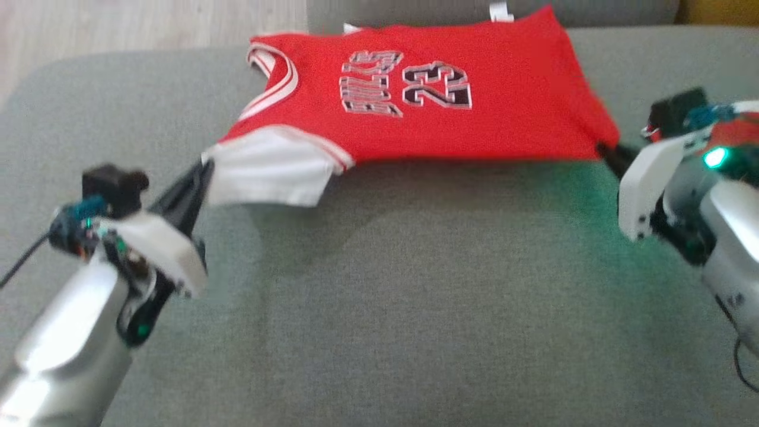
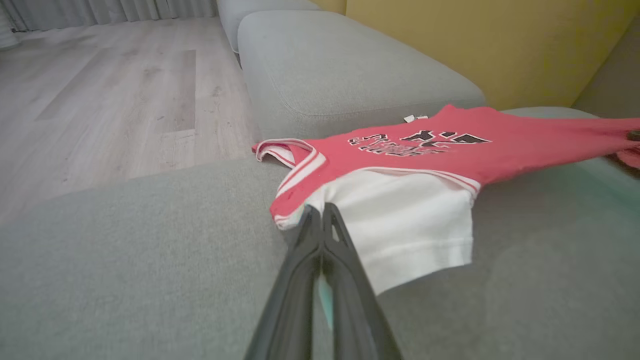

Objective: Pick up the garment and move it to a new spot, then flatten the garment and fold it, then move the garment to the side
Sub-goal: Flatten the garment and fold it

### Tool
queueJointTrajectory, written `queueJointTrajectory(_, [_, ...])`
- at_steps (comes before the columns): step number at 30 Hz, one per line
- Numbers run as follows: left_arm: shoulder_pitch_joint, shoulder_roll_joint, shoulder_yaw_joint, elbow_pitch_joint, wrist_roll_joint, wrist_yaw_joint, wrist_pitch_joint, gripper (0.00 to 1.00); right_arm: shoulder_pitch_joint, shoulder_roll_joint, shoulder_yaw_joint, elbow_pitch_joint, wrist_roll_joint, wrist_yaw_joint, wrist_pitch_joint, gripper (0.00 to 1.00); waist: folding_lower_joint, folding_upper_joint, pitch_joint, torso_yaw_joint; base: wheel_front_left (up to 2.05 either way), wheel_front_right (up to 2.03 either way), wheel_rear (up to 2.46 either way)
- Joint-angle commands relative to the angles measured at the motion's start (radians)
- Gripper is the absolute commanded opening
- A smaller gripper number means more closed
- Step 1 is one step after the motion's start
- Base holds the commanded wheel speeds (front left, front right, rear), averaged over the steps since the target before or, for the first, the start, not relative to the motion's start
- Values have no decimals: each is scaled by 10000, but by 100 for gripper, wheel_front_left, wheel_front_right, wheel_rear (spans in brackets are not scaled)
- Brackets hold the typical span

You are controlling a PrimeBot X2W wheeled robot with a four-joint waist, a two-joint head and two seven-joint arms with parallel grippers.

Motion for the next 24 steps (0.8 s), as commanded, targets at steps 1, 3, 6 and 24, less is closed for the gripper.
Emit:
queueJointTrajectory(1, [29,732,360,-591,-194,19,176,0,243,-421,229,-440,278,-7,191,0,3,-1,-443,2,0,0,0])
queueJointTrajectory(3, [538,1036,358,-1117,-394,30,413,0,592,-683,552,-761,612,-7,450,0,3,-1,-721,-2,0,0,0])
queueJointTrajectory(6, [1707,1541,305,-2164,-768,276,930,0,1439,-1022,1030,-1309,1329,-7,814,0,3,-1,-1526,-64,0,0,0])
queueJointTrajectory(24, [4337,3010,281,-6302,-1612,1842,2615,0,3127,-1917,854,-3589,2668,-7,1684,0,3,-1,-1934,-279,0,0,0])
